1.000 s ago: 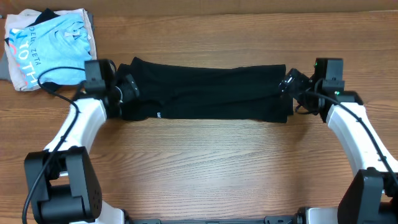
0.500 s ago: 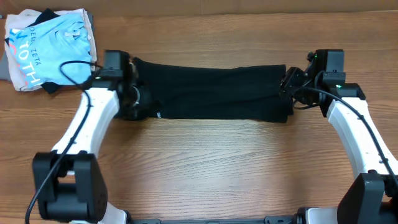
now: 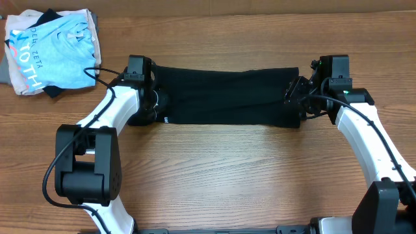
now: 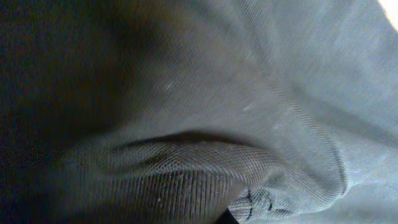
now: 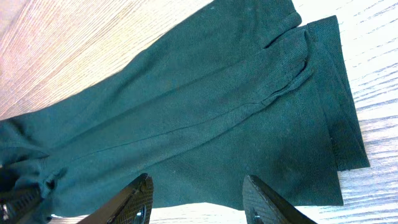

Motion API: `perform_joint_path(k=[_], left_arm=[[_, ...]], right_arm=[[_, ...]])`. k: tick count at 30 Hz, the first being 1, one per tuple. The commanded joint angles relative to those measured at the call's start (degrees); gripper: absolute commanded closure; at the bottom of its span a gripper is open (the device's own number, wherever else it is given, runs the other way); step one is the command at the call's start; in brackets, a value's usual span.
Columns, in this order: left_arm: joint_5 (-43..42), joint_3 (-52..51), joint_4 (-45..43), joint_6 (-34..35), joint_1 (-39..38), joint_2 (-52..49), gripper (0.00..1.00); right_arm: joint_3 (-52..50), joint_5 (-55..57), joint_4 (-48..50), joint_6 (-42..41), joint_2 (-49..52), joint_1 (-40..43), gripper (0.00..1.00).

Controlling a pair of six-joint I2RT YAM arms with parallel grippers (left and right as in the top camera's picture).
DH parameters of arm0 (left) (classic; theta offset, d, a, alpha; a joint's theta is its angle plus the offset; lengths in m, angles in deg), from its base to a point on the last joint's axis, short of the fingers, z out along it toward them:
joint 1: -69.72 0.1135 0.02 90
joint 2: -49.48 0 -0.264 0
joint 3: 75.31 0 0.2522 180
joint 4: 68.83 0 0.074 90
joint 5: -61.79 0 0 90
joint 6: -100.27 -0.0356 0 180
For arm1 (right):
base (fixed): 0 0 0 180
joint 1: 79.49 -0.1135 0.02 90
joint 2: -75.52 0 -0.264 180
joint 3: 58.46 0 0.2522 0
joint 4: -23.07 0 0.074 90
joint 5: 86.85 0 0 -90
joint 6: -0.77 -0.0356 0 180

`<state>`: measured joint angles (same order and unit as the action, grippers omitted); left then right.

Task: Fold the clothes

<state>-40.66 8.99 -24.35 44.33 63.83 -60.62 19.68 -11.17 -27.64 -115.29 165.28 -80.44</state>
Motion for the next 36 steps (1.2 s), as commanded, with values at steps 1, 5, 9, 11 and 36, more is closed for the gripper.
perform_joint_path(k=[1,5,9,11,36], left_arm=[[-0.5,0.0,-4.7,1.0,0.3,-0.8,0.96],[-0.4,0.0,-11.3,-0.2,0.3,-0.8,0.96],[0.8,0.0,-16.5,-1.6,0.3,-0.8,0.88],[0.8,0.1,-18.2,-2.8,0.3,-0.8,0.83],[4.5,14.9,26.4,-14.8,1.5,0.5,0.96]], right_arm=[[-0.3,0.2,0.2,0.4,0.1,-0.3,0.50],[-0.3,0.1,0.1,0.4,0.1,-0.3,0.50],[-0.3,0.1,0.1,0.4,0.1,-0.3,0.50],[-0.3,0.1,0.2,0.4,0.1,-0.3,0.50],[-0.3,0.1,3.2,0.8,7.7,-1.3,0.95]])
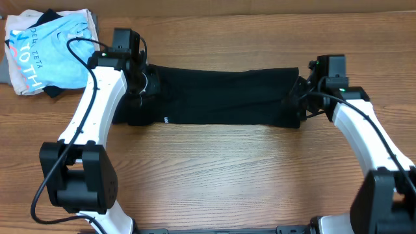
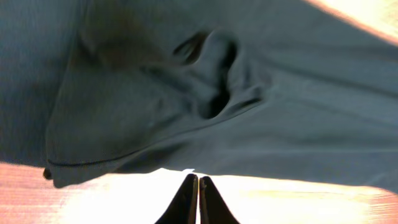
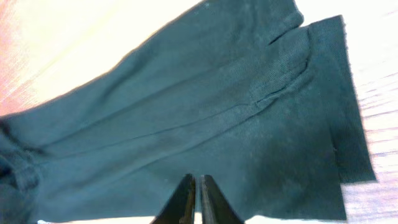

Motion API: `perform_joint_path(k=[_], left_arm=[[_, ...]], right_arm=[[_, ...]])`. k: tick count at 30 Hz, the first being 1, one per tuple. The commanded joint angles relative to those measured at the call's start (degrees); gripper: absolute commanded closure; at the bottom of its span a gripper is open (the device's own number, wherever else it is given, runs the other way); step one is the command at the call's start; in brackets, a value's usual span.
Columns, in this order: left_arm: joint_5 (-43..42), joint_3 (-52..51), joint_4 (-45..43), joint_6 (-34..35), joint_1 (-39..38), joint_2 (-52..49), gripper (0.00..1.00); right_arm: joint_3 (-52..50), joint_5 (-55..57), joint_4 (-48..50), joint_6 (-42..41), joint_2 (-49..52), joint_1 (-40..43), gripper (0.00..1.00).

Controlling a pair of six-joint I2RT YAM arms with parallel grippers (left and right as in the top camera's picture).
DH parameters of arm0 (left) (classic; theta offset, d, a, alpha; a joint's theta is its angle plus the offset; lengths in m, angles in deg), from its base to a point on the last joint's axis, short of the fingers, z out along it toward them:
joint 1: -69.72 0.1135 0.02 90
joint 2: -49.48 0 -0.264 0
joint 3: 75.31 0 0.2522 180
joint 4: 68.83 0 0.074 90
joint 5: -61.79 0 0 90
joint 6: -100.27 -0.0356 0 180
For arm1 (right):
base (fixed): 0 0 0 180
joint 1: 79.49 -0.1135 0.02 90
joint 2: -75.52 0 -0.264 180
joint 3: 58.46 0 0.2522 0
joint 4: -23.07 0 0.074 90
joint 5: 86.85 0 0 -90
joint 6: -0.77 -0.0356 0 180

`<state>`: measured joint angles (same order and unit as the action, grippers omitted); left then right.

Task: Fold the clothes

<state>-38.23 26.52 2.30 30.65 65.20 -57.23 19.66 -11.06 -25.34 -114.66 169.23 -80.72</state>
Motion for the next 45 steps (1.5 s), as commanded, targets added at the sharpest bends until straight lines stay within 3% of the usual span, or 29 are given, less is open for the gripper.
perform_joint_path(k=[1,7,15,27,36,45], left_arm=[[2.1,-3.5,-0.8,-1.1,0.1,-3.5,0.96],[5.2,-5.7,-4.9,-1.1,0.3,-8.7,0.96],[7.7,-5.7,-5.1,0.6,3.9,-16.3,0.96],[7.7,-5.9,-0.6,3.0,10.1,-17.6,0.96],[9.4,-5.9,5.2,5.8,10.5,-15.9,0.96],[8.4,-5.8,6.6,6.7,10.5,-7.6,0.96]], right_arm=[[-0.3,-0.1,1.3,0.2,5.1,-1.2,0.96],[-0.3,-0.2,3.3,0.2,12.0,-1.8,0.96],[-0.3,3.1,3.1,0.2,13.6,-1.7,0.96],[-0.3,1.3,0.5,-2.6,20.9,0.7,0.96],[-0.3,9.3,-8.4,-5.0,15.0,3.2,0.96],[-0.2,13.3,-12.4,-9.5,5.5,3.2,0.96]])
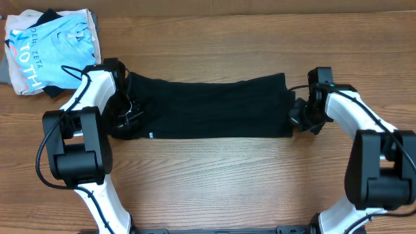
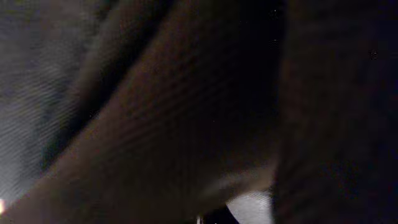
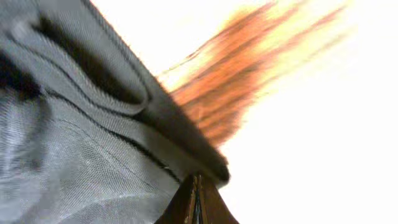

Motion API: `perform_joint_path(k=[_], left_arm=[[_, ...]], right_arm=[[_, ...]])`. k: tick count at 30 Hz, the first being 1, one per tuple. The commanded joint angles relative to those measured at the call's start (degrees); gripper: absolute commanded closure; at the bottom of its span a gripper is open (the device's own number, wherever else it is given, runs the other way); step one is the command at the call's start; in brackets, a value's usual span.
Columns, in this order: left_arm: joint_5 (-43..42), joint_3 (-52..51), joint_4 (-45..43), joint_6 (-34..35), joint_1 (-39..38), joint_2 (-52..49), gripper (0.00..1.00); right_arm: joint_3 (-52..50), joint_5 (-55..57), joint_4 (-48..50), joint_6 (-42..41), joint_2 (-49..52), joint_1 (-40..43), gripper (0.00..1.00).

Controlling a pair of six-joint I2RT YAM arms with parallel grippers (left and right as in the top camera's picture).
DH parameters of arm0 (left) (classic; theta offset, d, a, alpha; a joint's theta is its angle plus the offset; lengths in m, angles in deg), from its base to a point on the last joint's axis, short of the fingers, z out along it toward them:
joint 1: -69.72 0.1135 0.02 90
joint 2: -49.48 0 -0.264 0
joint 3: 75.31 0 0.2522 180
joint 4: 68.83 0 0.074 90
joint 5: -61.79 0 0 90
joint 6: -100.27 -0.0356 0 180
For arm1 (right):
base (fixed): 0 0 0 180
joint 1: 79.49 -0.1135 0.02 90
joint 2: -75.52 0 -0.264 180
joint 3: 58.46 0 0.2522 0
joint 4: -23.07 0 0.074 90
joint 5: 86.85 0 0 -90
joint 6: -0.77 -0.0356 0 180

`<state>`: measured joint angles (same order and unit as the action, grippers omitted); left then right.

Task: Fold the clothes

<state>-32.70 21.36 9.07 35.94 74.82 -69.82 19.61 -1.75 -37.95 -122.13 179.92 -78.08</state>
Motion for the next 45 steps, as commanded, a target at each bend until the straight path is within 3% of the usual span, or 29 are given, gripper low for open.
perform_joint_path(k=[1,2,3,4,5,6,8,10,11,14,20,24,27,38,39,41,45], left_arm=[[2.9,-0.7,-1.0,1.4,0.9,6.0,0.96],[3.0,-0.7,-1.7,1.4,0.9,6.9,0.94],[3.0,-0.7,-2.3,1.4,0.9,7.4,0.82],[3.0,-0.7,-3.0,1.4,0.9,7.7,0.62],[3.0,-0.7,-3.6,1.4,0.9,7.7,0.43],[3.0,-0.7,-4.2,1.4,0.9,7.7,0.27],[3.0,-0.7,-4.9,1.4,0.9,7.3,0.00],[3.0,-0.7,-5.7,1.4,0.9,7.1,0.00],[3.0,-0.7,-6.0,1.4,0.9,7.1,0.00],[3.0,-0.7,-6.1,1.4,0.9,7.1,0.00],[3.6,-0.7,-5.2,1.1,0.9,7.1,0.00],[3.5,-0.7,-5.2,1.2,0.9,7.1,0.00],[3.5,-0.7,-5.3,1.2,0.9,7.1,0.00],[3.4,-0.7,-4.6,1.2,0.9,7.1,0.00],[3.4,-0.7,-4.6,1.2,0.9,7.1,0.00],[3.4,-0.7,-4.6,1.2,0.9,7.1,0.00],[3.4,-0.7,-4.4,1.2,0.9,7.1,0.00]], right_arm=[[-0.2,4.0,0.2,-2.1,-6.4,0.6,0.96],[-0.2,4.0,0.3,-2.1,-7.8,0.6,0.96],[-0.2,4.0,0.5,-2.1,-8.8,0.6,0.96],[-0.1,3.8,0.8,-2.0,-9.8,0.6,0.94],[0.0,3.3,1.5,-1.3,-10.7,0.6,0.82],[0.0,1.8,2.6,0.9,-11.3,0.6,0.63],[0.0,-2.0,5.0,6.9,-11.6,0.6,0.35],[-0.1,-3.0,6.3,10.6,-11.2,0.6,0.05],[-0.1,-2.5,6.7,12.0,-11.0,0.7,0.00],[-0.1,-1.0,8.7,12.4,-9.9,3.1,0.00],[-0.1,-21.4,14.0,22.9,-6.1,11.6,0.00],[-0.1,-25.6,14.1,24.5,-1.5,13.9,0.00],[-0.1,-30.2,14.3,25.9,1.6,13.2,0.00],[-0.1,-30.2,14.0,25.4,7.7,4.4,0.00],[-0.1,-30.1,14.1,25.4,8.1,3.4,0.02],[-0.1,-29.2,14.3,25.1,8.5,2.0,0.17],[-0.1,-23.0,14.5,19.3,8.5,0.5,0.56]])
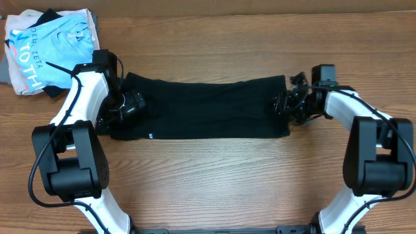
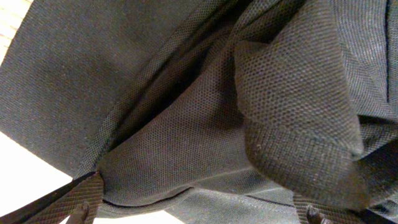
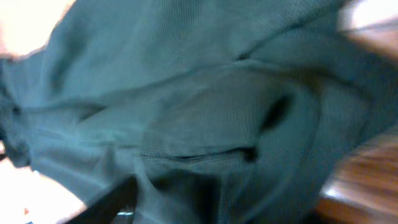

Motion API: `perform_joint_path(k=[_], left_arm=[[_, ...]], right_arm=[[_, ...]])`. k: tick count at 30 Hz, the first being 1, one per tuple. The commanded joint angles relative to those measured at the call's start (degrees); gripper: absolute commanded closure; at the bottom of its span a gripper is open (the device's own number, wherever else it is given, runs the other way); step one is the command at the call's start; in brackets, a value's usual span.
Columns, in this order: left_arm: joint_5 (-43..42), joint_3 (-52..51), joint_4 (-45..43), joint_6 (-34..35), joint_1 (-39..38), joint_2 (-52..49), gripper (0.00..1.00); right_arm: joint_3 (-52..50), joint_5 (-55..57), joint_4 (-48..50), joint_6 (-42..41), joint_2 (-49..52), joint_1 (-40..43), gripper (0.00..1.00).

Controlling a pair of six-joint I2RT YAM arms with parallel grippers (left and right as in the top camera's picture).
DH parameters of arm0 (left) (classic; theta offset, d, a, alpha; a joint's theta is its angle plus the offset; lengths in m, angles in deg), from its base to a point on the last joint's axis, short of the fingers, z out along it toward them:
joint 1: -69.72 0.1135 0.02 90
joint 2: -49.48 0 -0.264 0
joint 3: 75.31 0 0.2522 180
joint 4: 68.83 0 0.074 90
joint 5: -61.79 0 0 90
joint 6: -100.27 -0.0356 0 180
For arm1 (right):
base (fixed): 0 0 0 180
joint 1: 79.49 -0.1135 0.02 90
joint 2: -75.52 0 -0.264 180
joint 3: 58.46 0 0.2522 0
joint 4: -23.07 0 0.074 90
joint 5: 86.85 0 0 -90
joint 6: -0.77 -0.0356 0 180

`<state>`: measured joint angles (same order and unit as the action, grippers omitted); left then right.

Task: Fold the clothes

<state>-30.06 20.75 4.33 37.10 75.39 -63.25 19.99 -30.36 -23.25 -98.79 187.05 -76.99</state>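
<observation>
A black garment lies folded into a long strip across the wooden table. My left gripper is down on the strip's bunched left end, and in the left wrist view that gripper is open, with thick folds of the black cloth between its widely spread fingers. At the strip's right end sits my right gripper. Its wrist view is blurred: the right gripper looks open, pressed into the cloth, with only one finger showing.
A pile of folded clothes topped by a light blue printed T-shirt sits at the far left corner, close behind my left arm. Bare wood runs along the front of the table.
Both grippers have gone from shut to open at the two ends of the strip. The right gripper has turned inward over the right end. The garment lies where it was.
First the strip lay further right, my right gripper open over its right end and the left pressed into its left end. Then both were shut above the ends. Later the strip lay further left and nearer, both grippers shut at its ends. Now both are open.
</observation>
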Motion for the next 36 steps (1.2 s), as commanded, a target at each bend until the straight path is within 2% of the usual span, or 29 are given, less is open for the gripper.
perform_joint_path(k=[1,2,3,4,5,8,17,23,27,36], left_arm=[[0.8,-0.1,0.4,0.0,0.3,0.5,0.00],[0.8,-0.1,0.4,0.0,0.3,0.5,0.00],[0.8,-0.1,0.4,0.0,0.3,0.5,0.00],[0.8,-0.1,0.4,0.0,0.3,0.5,0.00],[0.8,-0.1,0.4,0.0,0.3,0.5,0.00],[0.8,-0.1,0.6,0.0,0.3,0.5,0.00],[0.8,-0.1,0.6,0.0,0.3,0.5,0.00],[0.8,-0.1,0.3,0.0,0.3,0.5,0.00],[0.8,-0.1,0.3,0.0,0.3,0.5,0.00],[0.8,-0.1,0.3,0.0,0.3,0.5,0.00]], right_arm=[[-0.3,6.9,-0.3,-5.4,1.4,-0.6,0.65],[-0.1,7.6,-0.3,-6.1,1.4,-0.5,0.73],[0.5,8.0,-0.7,-6.8,1.4,0.0,0.87],[1.1,8.0,-1.0,-6.8,1.3,0.4,0.94],[1.8,8.1,-1.5,-6.8,1.3,0.8,0.96],[4.8,10.4,-4.8,-7.5,1.0,1.9,0.96],[18.2,30.7,-25.3,-8.5,-2.5,3.4,0.96],[23.0,26.4,-31.3,-8.4,-6.7,1.8,0.96],[22.7,17.8,-30.0,-8.1,-6.9,-2.6,0.96],[20.4,17.5,-25.6,-8.5,-6.3,-13.7,0.96]])
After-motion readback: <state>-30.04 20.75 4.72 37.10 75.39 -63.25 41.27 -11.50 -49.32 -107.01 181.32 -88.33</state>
